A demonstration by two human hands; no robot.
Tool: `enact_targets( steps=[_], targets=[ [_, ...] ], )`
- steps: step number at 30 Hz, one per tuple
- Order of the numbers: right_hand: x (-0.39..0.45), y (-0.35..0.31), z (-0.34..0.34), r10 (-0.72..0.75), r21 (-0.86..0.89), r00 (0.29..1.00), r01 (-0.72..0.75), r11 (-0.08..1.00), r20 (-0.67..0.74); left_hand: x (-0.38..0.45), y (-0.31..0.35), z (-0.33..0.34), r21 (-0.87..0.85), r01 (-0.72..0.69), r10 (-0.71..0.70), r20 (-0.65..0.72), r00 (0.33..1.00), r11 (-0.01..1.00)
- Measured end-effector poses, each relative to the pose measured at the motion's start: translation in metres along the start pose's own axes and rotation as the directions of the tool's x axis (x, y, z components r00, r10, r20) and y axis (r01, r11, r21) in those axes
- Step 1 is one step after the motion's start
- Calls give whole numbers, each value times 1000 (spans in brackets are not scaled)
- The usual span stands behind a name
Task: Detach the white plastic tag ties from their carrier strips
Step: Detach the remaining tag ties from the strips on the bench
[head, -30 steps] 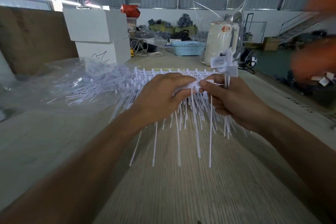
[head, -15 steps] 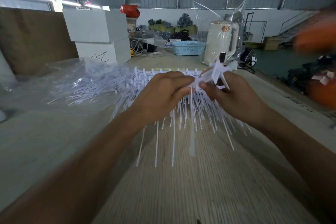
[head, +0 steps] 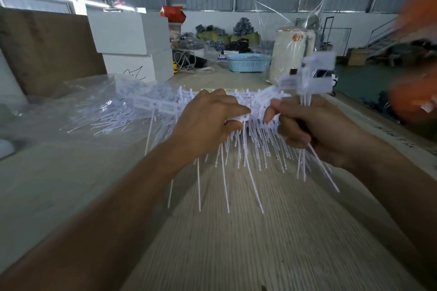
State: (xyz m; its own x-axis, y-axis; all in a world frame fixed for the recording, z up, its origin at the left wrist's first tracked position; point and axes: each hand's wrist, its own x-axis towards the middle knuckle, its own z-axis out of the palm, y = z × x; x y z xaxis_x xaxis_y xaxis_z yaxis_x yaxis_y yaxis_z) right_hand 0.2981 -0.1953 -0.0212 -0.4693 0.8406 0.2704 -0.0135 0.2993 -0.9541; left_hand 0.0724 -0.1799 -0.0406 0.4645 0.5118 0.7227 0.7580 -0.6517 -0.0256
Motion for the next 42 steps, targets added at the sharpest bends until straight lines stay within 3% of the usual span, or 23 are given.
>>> enact_targets(
  steps=[3,11,15,20,30,37,42],
  targets=[
    [2,-7,-8,-13,156,998,22,987,-53,-2,-3,2,-4,13,-13,25,1000,1000],
    [7,8,-4,0,-53,968,-13,998,-252,1,3,8,-256,161,-173,-23,985,953],
    [7,10,0,37,13,973,-35,999,-229,2,5,5,-269,211,-215,13,977,940],
    [8,15,4,60,-30,984,-66,997,-168,5,12,3,-306,191,-180,64,982,933],
    [8,19,6,79,-39,972,-90,995,-222,6,18,2,-447,251,-178,200,964,858],
    [5,17,8,72,-141,989,-90,986,-128,6,22,2,-366,157,-114,136,984,917],
    [5,14,9,4,-142,987,-27,990,-162,5,26,2,-278,214,-219,14,976,936]
  ],
)
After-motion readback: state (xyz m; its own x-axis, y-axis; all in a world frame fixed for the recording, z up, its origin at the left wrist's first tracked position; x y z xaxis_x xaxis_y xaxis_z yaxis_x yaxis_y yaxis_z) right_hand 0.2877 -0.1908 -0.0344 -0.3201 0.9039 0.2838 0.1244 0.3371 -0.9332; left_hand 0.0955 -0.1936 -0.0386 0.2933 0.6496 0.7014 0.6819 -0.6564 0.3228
